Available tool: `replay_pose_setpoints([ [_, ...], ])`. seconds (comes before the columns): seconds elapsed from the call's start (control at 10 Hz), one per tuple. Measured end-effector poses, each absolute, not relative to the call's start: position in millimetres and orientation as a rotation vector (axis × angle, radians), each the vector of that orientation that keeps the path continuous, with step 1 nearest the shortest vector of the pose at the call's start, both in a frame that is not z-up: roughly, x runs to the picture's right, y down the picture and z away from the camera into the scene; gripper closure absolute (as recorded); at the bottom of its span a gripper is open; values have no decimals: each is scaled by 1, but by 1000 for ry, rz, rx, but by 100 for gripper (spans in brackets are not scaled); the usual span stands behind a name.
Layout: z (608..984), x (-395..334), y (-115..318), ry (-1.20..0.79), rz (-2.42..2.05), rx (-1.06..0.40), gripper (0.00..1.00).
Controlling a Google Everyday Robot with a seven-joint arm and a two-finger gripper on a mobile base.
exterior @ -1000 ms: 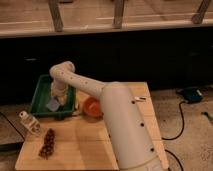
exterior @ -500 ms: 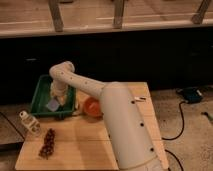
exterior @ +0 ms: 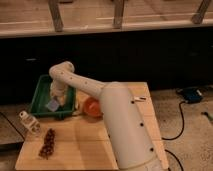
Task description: Wipe tray with sponge
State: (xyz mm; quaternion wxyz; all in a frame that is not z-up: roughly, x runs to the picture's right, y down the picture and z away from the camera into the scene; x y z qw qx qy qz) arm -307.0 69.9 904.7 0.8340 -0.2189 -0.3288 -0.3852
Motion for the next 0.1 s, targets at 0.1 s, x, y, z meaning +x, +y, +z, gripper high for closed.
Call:
replay_pose_setpoints([
  [0.1, 905, -307, 70, -697, -816, -464, 100],
])
